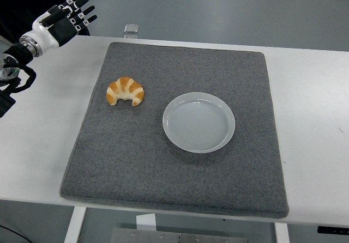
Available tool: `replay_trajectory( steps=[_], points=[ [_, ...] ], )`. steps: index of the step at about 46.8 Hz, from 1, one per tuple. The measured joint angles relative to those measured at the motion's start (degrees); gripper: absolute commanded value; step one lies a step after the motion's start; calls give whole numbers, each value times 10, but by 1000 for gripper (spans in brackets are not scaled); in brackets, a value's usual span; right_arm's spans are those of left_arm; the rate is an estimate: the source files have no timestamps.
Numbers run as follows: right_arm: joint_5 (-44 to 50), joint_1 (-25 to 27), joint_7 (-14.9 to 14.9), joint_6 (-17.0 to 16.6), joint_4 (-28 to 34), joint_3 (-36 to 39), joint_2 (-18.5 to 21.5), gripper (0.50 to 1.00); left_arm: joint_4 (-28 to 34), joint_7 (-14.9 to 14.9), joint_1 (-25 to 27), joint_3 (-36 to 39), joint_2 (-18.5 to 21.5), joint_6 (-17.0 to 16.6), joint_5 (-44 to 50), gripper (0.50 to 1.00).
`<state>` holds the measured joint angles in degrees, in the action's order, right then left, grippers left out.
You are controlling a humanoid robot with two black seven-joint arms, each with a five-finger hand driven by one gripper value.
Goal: Place the bread on the plate
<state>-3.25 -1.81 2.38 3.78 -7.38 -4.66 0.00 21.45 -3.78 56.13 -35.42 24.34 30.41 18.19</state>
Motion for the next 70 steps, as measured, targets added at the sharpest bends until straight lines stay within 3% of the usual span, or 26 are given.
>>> replay_trajectory(
  steps=[25,33,39,56,70],
  points=[
    [0,0,0,0,0,0,0,952,-7,6,3,-2,2,0,2,999],
    [0,0,0,0,0,0,0,952,-5,57,4,-2,6,2,1,996],
    [0,0,0,0,0,0,0,952,-6,65,16,2,24,3,-8,996],
    [0,0,0,0,0,0,0,952,-4,66,38,2,71,8,-130,996],
    [0,0,0,0,0,0,0,952,31,64,49,4,82,8,-251,999]
  ],
)
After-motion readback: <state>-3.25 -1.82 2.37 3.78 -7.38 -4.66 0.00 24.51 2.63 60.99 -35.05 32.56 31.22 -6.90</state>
